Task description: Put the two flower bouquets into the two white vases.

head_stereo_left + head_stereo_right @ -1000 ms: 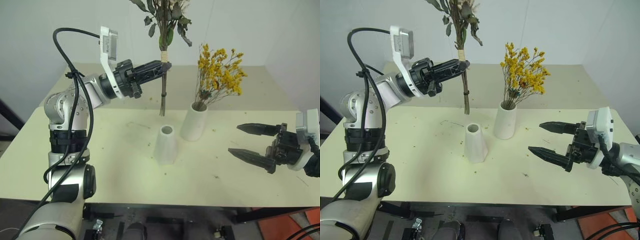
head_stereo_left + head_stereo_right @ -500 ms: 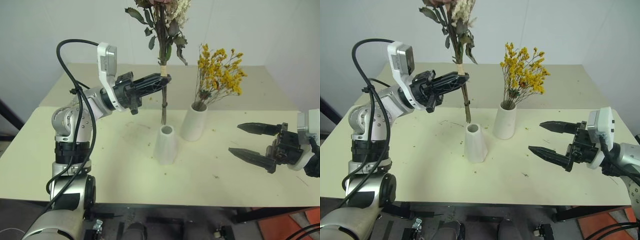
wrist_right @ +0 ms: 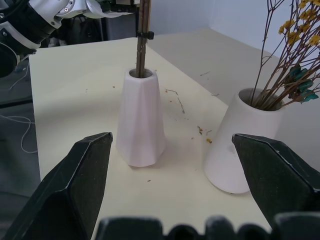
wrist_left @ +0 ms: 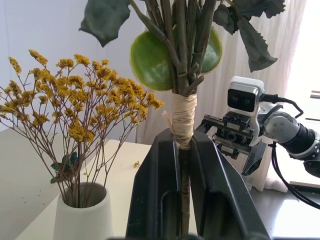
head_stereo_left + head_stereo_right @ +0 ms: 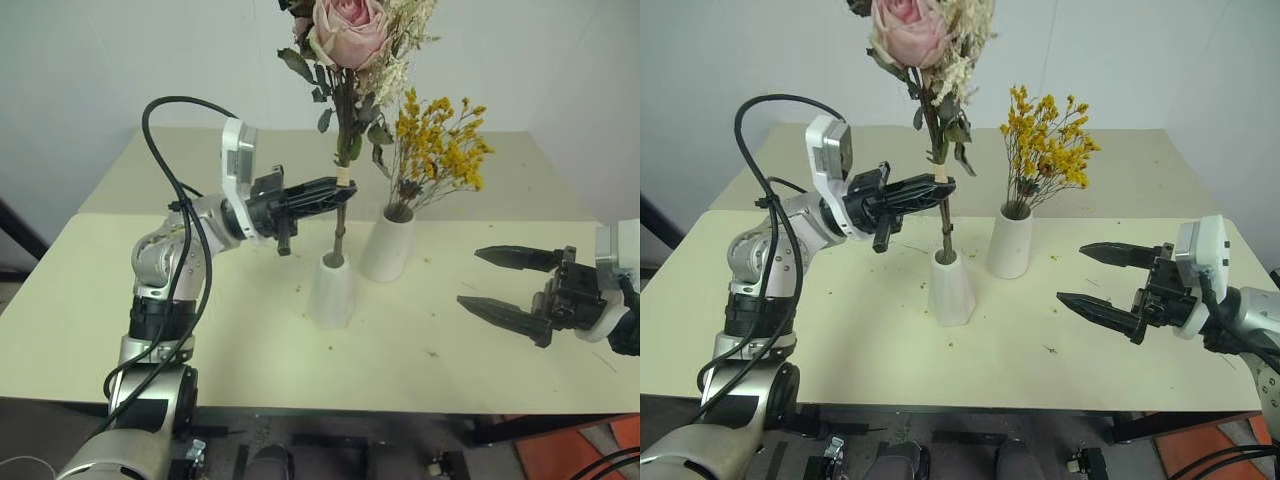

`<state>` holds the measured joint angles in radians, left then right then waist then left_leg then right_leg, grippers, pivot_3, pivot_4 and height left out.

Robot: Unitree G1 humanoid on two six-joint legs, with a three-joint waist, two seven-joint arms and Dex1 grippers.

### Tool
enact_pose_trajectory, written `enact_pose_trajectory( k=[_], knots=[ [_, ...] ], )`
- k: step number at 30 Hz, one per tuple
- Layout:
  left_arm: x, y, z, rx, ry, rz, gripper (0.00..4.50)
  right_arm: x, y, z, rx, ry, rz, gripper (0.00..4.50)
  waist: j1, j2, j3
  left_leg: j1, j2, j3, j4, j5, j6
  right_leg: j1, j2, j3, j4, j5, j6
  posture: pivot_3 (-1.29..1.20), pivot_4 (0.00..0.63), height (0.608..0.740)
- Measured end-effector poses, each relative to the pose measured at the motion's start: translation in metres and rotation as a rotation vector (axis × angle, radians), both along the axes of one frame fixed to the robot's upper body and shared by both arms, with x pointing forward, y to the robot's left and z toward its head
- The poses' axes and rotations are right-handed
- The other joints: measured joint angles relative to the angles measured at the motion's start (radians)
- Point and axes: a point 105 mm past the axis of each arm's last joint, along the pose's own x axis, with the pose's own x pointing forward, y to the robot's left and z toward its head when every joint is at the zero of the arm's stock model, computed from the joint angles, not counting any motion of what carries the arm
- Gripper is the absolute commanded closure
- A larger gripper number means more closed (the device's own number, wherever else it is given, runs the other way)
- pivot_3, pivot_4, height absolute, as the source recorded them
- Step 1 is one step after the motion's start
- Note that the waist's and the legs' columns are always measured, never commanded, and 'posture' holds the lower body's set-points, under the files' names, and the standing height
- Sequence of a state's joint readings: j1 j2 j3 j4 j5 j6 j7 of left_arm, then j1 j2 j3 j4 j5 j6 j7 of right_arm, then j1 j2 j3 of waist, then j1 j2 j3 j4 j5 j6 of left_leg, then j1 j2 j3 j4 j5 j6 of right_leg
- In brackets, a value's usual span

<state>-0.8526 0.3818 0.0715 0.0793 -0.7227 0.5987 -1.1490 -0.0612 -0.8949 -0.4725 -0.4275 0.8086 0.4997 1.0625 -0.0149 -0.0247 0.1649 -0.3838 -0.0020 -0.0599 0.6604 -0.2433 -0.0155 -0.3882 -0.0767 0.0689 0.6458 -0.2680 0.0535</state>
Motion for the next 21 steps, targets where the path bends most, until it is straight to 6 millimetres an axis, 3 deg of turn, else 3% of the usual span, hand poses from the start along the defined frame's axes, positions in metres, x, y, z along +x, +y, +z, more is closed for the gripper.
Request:
enact_pose_trajectory(
  k=[21],
  knots=[
    [0.005, 0.003, -0.018, 0.025, 0.034, 0.039, 4.45, -0.002, 0.001, 0.002, -0.003, -0.014, -0.002, 0.0, 0.0, 0.0, 0.0, 0.0, 0.0, 0.0, 0.0, 0.0, 0.0, 0.0, 0.0, 0.0, 0.0, 0.0, 0.0, 0.0, 0.15, 0.74]
  ],
)
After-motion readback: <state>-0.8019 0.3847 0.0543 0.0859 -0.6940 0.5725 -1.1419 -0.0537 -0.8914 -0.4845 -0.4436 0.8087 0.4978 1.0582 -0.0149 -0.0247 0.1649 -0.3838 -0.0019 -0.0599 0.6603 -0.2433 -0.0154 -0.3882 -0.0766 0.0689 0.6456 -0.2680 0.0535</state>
